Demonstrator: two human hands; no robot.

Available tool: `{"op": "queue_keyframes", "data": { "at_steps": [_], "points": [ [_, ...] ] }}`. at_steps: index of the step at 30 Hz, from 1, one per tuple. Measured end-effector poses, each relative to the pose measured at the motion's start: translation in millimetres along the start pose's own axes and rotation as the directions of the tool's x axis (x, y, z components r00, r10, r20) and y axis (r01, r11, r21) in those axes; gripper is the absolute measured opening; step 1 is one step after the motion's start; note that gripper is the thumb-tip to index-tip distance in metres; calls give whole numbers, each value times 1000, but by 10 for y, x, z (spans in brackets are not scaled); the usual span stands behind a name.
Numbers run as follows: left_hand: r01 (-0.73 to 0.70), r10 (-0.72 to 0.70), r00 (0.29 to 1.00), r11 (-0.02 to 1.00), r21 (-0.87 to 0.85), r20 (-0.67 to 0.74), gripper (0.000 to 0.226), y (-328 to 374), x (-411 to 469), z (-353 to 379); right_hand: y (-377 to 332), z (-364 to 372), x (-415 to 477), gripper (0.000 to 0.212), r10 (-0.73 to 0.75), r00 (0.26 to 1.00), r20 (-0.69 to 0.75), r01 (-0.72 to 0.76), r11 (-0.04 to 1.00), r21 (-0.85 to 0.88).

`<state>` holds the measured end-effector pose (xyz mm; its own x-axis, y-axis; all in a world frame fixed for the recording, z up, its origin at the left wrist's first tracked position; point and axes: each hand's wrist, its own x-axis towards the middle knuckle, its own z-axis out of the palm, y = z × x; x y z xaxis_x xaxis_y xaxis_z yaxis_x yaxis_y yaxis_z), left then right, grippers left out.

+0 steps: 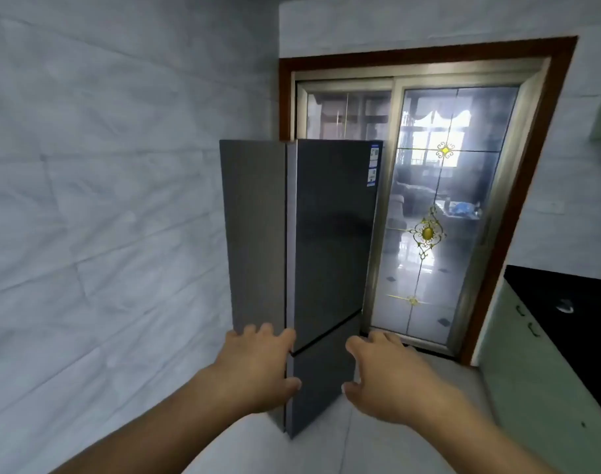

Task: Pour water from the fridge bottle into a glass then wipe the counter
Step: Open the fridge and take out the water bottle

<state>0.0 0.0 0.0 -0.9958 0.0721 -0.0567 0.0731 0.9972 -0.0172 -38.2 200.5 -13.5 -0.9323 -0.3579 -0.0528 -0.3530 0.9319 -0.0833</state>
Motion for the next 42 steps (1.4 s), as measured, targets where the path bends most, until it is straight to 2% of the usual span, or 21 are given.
{"op": "queue_keyframes", "data": {
  "at_steps": [9,18,26,33,39,42],
  "points": [
    [-73,74,997,997,21,-37,63,-872,1159,-114,-297,-111,1345,61,80,997,-22,-82,995,-65],
    [-133,132,987,991,-7,-87,65,-1384,2215,-220,-329,-326,2262,53,108,992,-59,-110,993,-31],
    [-122,110,978,991,-55,-175,63,-1533,3271,-138,-1,-333,3332,55,35,998,-49,-33,999,31],
    [-42,-8,941,989,-142,-339,63,-1656,4265,-122,405,-401,4556,55,-115,981,-159,128,989,75],
    [-45,-105,884,951,-307,-455,64,-1710,4952,-74,589,-621,5352,39,-211,873,-440,313,934,174],
    [-87,-107,869,928,-362,-482,61,-1684,5270,-99,584,-726,5649,41,-236,734,-637,429,888,165]
  ]
}}
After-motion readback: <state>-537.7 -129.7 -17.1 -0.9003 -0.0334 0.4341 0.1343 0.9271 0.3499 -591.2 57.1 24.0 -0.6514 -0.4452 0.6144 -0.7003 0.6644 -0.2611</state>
